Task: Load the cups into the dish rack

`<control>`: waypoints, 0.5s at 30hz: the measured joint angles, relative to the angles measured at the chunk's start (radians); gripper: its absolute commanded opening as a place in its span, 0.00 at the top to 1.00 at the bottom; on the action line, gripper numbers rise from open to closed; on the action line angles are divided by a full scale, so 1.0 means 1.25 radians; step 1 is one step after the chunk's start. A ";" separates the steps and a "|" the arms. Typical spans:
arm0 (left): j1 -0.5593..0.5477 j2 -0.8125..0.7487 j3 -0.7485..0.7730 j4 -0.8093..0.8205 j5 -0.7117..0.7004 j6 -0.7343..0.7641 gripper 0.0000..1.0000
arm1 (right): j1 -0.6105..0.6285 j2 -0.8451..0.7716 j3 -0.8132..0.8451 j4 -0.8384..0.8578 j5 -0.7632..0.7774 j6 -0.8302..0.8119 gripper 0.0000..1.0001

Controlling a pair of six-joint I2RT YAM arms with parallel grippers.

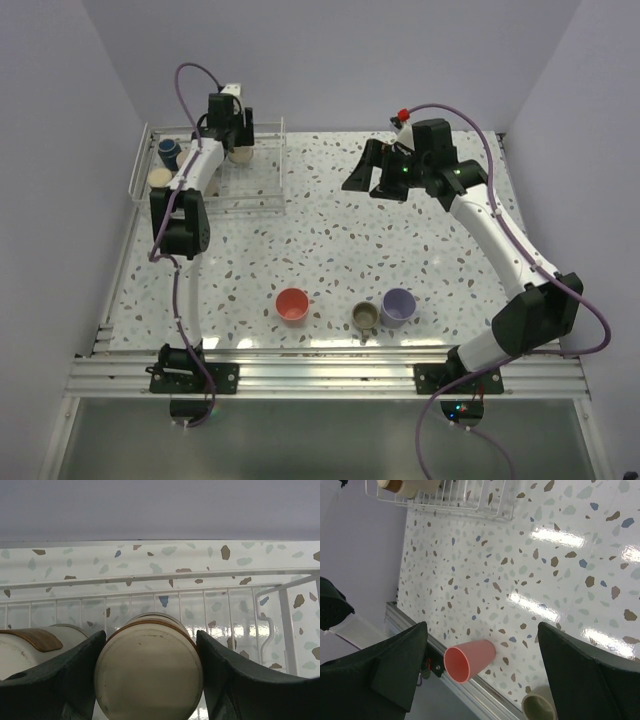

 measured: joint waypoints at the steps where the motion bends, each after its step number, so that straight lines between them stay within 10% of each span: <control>1: 0.000 0.000 0.000 0.000 -0.004 0.000 0.39 | 0.000 0.000 0.000 0.000 0.000 -0.001 0.05; 9: 0.000 0.000 0.000 0.008 -0.020 -0.001 0.02 | -0.004 0.000 0.000 -0.001 0.000 -0.003 0.04; 15: 0.000 -0.002 0.001 0.015 -0.027 -0.002 0.00 | -0.004 0.000 0.000 0.001 0.000 -0.002 0.04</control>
